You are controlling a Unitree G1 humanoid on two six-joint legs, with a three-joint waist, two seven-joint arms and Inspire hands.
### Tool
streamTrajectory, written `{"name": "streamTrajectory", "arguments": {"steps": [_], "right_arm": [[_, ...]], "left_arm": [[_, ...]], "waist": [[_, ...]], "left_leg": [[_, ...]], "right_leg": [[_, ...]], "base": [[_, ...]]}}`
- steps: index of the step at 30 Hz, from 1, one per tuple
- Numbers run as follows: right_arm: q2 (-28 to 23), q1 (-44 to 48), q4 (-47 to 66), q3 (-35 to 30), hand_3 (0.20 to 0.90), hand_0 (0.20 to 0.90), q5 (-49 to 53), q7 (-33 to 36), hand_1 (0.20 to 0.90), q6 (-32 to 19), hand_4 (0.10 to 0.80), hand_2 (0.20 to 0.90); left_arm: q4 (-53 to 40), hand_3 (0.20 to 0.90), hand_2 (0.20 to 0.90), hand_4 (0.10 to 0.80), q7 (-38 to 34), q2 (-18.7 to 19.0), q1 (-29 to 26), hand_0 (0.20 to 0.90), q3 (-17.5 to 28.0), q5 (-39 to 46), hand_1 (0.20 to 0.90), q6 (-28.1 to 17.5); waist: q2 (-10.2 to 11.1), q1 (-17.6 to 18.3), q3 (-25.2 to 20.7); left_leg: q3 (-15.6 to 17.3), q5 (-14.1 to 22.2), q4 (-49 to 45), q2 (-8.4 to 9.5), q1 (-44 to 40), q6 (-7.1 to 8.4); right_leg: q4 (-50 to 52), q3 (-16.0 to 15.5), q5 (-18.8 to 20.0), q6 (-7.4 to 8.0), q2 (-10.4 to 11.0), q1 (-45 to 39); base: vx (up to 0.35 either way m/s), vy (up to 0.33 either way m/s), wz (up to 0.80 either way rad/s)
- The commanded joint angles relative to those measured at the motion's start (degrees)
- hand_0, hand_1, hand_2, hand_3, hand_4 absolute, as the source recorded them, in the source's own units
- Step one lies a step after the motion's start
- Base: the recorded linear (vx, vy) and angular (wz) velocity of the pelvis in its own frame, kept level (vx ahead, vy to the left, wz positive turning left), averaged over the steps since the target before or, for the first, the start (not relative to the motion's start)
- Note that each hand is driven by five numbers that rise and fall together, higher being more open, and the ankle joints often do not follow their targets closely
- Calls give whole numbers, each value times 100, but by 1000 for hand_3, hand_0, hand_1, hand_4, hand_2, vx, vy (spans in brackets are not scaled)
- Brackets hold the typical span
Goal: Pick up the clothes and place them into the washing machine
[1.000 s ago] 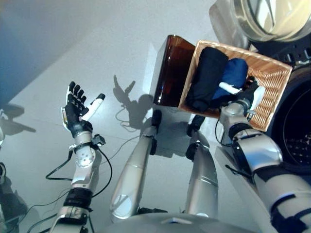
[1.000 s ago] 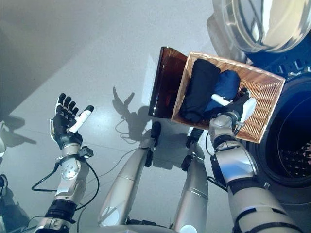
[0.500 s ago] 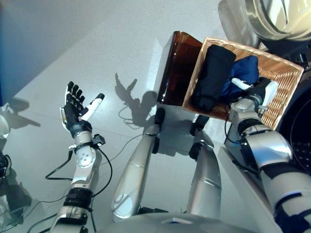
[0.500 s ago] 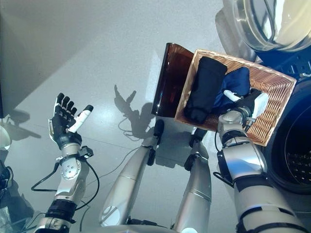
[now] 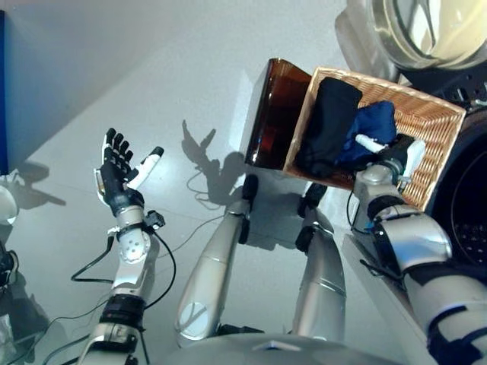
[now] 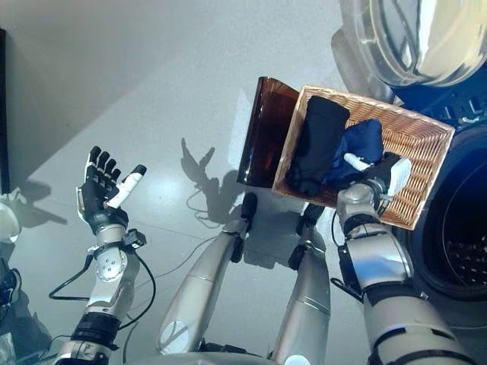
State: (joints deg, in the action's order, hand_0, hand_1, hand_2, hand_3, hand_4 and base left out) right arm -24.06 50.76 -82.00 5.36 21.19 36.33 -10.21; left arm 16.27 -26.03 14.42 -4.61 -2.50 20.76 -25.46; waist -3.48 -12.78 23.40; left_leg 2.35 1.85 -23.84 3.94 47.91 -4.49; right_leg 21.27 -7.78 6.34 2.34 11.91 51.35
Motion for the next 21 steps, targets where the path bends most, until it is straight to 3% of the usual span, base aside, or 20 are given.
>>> {"name": "streamTrajectory", "arguments": {"steps": [1,2,8,11,18,21], "right_arm": [[-114,-431,309,21,200,200,456,64,200,-562,300,200],[79,-837,724,-272,200,200,906,-87,200,-861,300,200],[573,-1827,1776,-823,200,200,1957,-478,200,-1537,300,200],[866,-2228,2276,-1073,200,200,2548,-830,200,-1821,300,200],[1169,-2464,2654,-1545,200,200,3528,-1343,200,-2237,300,200],[1464,-2436,3005,-1835,200,200,4234,-1738,200,-2593,300,200]], "left_arm": [[-293,900,900,800,-11,244,483,900,447,-74,900,-505],[-58,900,900,800,14,234,509,900,468,-68,900,-470],[517,900,900,800,168,257,754,900,390,-177,900,-339],[709,900,900,800,246,192,820,900,309,-227,900,-290],[1128,900,900,800,460,70,883,900,95,-187,900,-206],[1245,900,900,800,610,-10,915,900,15,-41,900,-216]], "waist": [[-334,168,-468],[-297,268,-547],[-263,480,-726],[-328,556,-763],[-500,594,-896],[-687,593,-975]], "left_leg": [[-85,-44,628,-48,97,440],[-75,-41,703,-57,-74,441],[-72,-27,860,-79,-641,454],[-20,-196,968,-94,-862,435],[-36,-185,1095,-57,-1317,426],[-30,-163,1112,-19,-1442,404]], "right_leg": [[388,110,-1053,101,-48,-294],[298,122,-1050,110,-76,-473],[69,81,-1069,131,-118,-1053],[-71,3,-932,107,-114,-1285],[-216,-12,-984,133,-120,-1747],[-226,15,-1021,146,-104,-1839]], "base": [[57,-12,-4],[71,-8,-5],[67,-15,-13],[-9,-2,-11],[31,-2,-7],[19,22,-12]]}}
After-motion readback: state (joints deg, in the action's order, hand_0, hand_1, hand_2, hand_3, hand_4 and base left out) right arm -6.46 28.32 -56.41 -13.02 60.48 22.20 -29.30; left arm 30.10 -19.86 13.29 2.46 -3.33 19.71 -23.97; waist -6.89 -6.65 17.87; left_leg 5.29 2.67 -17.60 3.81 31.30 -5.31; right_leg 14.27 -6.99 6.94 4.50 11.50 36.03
